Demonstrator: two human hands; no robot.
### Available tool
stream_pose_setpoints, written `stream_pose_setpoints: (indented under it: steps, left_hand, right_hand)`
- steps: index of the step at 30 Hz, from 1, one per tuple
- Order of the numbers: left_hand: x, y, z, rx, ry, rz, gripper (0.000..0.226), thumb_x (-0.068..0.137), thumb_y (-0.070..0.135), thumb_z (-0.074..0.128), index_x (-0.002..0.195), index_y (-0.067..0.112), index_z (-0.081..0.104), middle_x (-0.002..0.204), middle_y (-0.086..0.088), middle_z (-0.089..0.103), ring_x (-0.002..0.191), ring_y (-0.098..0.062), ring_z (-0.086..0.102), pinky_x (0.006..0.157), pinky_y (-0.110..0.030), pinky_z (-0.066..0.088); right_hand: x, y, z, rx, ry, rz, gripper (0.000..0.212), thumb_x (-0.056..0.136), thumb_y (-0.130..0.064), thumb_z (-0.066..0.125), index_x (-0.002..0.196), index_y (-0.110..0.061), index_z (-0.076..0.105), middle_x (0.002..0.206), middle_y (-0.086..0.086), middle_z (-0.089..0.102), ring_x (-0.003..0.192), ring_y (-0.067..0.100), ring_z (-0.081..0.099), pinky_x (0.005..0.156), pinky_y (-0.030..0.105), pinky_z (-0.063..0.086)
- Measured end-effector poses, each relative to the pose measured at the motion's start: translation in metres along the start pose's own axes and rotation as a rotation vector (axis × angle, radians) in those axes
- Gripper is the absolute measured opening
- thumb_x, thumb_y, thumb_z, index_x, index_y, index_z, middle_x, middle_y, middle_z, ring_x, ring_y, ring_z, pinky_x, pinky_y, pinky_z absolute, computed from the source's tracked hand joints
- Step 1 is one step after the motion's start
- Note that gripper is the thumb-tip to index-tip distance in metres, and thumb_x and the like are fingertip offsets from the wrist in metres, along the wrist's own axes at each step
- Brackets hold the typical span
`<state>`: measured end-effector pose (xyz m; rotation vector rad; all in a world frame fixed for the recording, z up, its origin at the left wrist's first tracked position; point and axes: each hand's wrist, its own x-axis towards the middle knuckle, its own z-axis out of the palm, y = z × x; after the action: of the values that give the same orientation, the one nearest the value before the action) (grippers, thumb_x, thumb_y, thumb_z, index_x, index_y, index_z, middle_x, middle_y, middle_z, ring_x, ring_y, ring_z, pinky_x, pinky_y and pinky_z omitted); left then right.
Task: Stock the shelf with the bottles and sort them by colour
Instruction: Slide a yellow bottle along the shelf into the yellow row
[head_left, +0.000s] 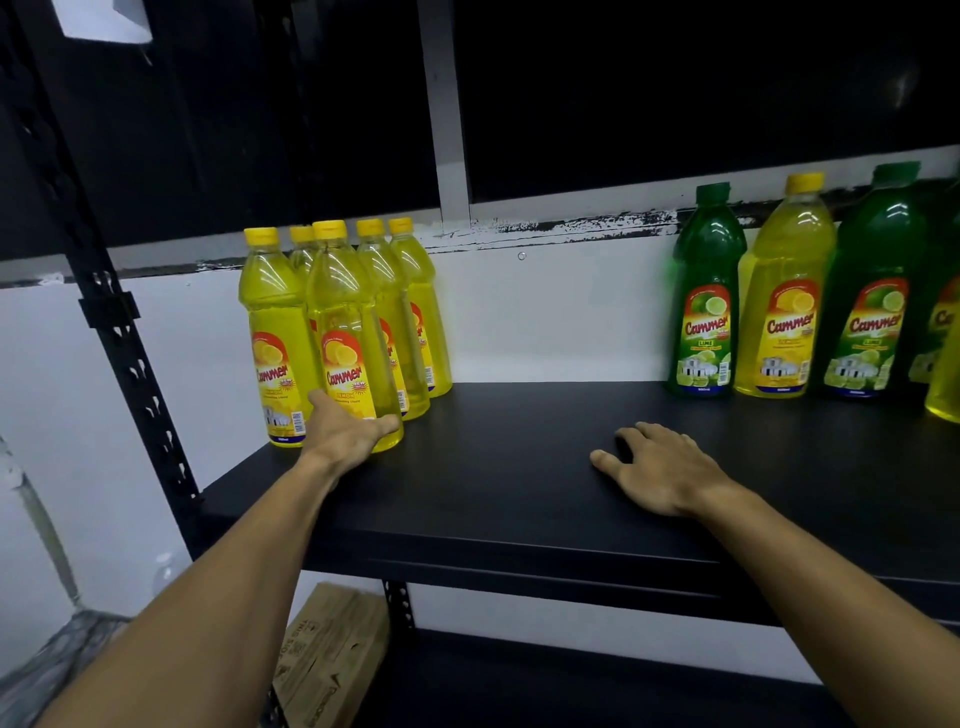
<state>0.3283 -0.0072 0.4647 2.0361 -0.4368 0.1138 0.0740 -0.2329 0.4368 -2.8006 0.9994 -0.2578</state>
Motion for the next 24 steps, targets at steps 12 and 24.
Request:
stream_pose_setpoints:
  steps: [12, 24]
  left_hand:
    - [0.011, -0.003, 0.005, 0.014, 0.016, -0.005, 0.089, 0.072, 0.037, 0.085, 0.133, 0.011, 0.025, 0.114, -0.007, 0.047, 0.108, -0.029, 0.052, 0.088, -0.044, 0.048]
    - [0.016, -0.007, 0.008, 0.001, 0.020, 0.004, 0.089, 0.071, 0.037, 0.085, 0.132, 0.012, 0.026, 0.113, -0.006, 0.048, 0.101, -0.025, 0.049, 0.088, -0.044, 0.048]
  right_hand:
    - [-0.002, -0.001, -0.002, -0.001, -0.004, 0.000, 0.071, 0.095, -0.063, 0.025, 0.150, -0.019, 0.030, 0.158, 0.006, 0.024, 0.146, 0.023, 0.018, 0.118, 0.043, 0.011]
    - [-0.001, -0.001, -0.001, -0.012, -0.002, 0.003, 0.072, 0.095, -0.064, 0.025, 0.149, -0.018, 0.031, 0.155, 0.005, 0.029, 0.144, 0.024, 0.022, 0.118, 0.043, 0.015]
